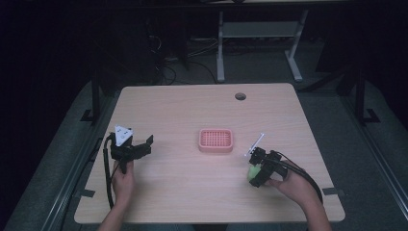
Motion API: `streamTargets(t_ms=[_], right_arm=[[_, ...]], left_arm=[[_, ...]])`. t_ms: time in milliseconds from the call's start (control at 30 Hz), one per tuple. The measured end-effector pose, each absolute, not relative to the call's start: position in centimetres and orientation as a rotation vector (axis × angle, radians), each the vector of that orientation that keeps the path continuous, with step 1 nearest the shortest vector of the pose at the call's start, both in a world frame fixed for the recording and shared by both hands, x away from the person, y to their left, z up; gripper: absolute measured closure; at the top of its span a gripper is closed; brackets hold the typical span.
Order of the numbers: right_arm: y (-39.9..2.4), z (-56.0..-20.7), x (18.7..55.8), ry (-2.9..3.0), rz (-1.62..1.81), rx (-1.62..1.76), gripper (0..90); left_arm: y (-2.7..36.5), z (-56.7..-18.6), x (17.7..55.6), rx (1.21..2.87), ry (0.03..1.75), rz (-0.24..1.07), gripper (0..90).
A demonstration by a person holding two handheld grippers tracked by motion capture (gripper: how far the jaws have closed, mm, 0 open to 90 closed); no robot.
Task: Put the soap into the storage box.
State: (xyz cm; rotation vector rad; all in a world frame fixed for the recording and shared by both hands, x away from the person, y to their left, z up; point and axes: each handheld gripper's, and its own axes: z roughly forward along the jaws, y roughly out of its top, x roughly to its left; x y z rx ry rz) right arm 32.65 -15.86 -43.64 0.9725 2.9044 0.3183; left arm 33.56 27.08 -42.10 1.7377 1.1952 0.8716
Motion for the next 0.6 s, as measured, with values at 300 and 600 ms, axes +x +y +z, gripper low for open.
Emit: streamTargets(t_ms=[300,600], right_arm=[[-15.74,-44.17,32.78,2.904,0.288,0.984,16.2],[-15.69,-44.19,32.82,2.912,0.281,0.973,21.0]], left_arm=[[27.1,-42.09,33.54,1.733,1.199,0.872,14.3],[27.12,-42.1,33.55,1.731,1.199,0.871,14.3]])
